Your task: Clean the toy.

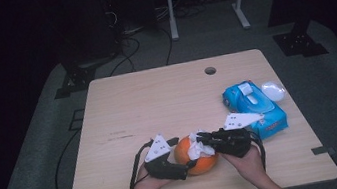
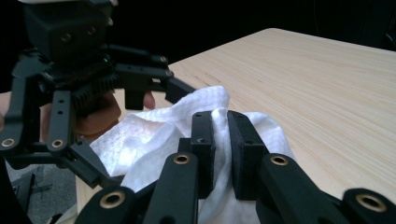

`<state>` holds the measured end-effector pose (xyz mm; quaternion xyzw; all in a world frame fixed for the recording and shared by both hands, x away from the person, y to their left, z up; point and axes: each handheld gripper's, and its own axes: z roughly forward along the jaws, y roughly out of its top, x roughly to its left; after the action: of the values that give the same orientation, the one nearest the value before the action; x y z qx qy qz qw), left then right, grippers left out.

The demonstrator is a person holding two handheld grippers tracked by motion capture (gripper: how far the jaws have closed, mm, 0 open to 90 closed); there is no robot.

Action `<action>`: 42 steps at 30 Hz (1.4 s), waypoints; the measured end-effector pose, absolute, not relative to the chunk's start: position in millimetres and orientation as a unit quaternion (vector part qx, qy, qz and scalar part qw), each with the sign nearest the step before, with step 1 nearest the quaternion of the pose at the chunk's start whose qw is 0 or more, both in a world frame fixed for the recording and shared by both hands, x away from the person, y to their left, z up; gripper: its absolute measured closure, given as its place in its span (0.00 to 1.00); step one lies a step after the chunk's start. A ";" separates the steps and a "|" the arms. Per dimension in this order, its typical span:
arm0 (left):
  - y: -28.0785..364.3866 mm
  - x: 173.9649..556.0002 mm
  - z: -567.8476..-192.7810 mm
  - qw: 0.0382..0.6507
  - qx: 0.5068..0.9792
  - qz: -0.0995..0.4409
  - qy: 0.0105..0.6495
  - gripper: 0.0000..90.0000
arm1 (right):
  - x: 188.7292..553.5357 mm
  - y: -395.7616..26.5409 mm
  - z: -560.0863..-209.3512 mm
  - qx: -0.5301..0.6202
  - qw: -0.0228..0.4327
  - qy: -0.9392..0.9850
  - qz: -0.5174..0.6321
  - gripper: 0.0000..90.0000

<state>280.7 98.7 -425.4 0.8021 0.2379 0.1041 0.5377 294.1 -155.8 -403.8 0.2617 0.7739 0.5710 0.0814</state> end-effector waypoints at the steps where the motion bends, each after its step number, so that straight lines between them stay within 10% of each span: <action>1: 97.9 280.1 -425.9 0.537 0.803 0.102 0.236 0.13 | 294.3 -156.1 -403.8 0.262 0.083 0.775 0.570 0.90; 8: 97.0 274.9 -422.5 0.544 0.810 0.092 0.198 0.27 | 304.6 -170.1 -409.5 0.292 0.089 0.766 0.566 0.90; 14: 88.0 281.1 -438.5 0.512 0.825 0.097 0.218 0.09 | 309.5 -175.7 -413.0 0.305 0.081 0.757 0.572 0.90; 20: 94.4 275.6 -425.6 0.516 0.824 0.111 0.203 0.39 | 305.8 -175.3 -408.2 0.300 0.079 0.750 0.584 0.90; 42: 112.7 276.0 -414.2 0.513 0.827 0.093 0.211 0.48 | 285.0 -153.0 -392.2 0.248 0.096 0.768 0.583 0.90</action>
<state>276.0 112.7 -414.2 0.8271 0.2109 0.0930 0.5127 285.0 -153.0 -392.2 0.2476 0.7676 0.5833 0.0964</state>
